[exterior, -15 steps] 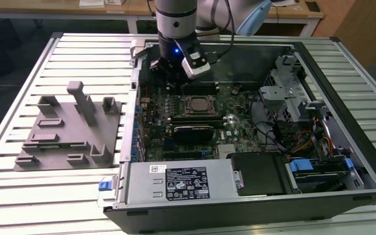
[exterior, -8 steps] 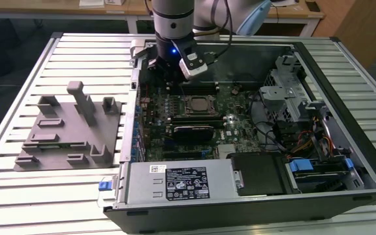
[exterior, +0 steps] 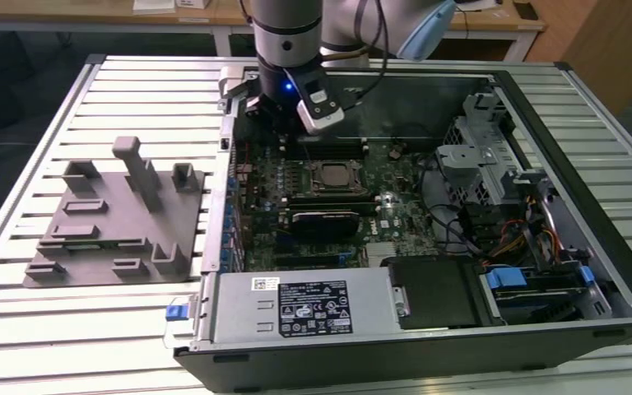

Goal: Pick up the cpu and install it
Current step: 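Install the first cpu locking lever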

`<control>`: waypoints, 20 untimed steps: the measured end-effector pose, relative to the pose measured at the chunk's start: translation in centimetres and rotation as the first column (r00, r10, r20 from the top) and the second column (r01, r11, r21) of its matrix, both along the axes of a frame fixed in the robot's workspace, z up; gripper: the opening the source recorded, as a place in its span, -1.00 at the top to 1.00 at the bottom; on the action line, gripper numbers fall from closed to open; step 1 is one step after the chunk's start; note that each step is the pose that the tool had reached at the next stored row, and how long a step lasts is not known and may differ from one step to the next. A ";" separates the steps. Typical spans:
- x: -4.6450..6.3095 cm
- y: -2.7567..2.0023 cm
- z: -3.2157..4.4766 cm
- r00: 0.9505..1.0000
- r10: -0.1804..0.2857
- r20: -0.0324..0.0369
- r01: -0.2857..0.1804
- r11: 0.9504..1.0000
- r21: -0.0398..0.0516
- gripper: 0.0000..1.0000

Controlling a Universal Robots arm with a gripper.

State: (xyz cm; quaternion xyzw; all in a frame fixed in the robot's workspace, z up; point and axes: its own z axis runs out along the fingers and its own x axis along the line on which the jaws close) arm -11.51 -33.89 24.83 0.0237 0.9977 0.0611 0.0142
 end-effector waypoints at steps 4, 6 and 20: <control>-0.2 0.00 0.00 1.000 0.000 0.000 0.000 0.999 0.033 0.79; -0.2 0.00 0.00 1.000 0.001 0.000 -0.001 0.999 0.052 0.79; -0.1 0.00 -0.01 1.000 0.001 0.000 -0.001 0.994 0.112 0.79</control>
